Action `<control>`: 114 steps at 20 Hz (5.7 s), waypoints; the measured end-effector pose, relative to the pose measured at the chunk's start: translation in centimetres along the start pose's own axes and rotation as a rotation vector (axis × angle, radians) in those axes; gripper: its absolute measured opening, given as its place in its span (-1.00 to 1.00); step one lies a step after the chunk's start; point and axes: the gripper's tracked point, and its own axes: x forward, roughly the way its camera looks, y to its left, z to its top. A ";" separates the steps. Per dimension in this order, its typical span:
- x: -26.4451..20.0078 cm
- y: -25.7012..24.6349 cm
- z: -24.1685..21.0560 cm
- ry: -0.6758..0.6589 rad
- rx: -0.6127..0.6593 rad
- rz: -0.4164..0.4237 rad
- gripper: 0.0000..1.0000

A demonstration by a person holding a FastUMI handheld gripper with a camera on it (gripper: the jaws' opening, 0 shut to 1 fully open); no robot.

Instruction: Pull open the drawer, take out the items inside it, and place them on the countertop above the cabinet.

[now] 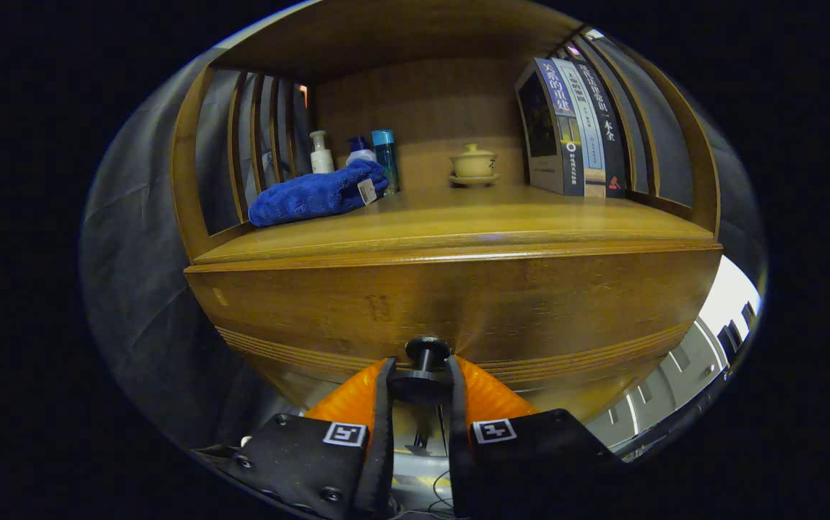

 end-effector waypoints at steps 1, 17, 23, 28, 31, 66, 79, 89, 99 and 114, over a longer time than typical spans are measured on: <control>-0.6 0.2 -0.2 0.012 -0.004 0.011 -0.20; -10.4 2.1 -5.4 0.176 -0.073 0.136 -0.20; -12.7 2.7 -6.5 0.193 -0.107 0.157 -0.21; -14.4 2.8 -8.3 0.239 -0.125 0.168 -0.20; -15.3 3.0 -8.7 0.243 -0.141 0.173 -0.21; -22.7 6.8 4.9 -0.197 -0.120 0.293 0.86; -8.0 3.8 11.4 0.138 -0.031 0.103 0.88; -4.5 3.9 -0.7 0.595 0.021 0.077 0.90; -2.8 2.2 -3.7 0.673 0.046 0.022 0.84; -4.3 4.5 -0.6 0.646 0.125 0.133 0.15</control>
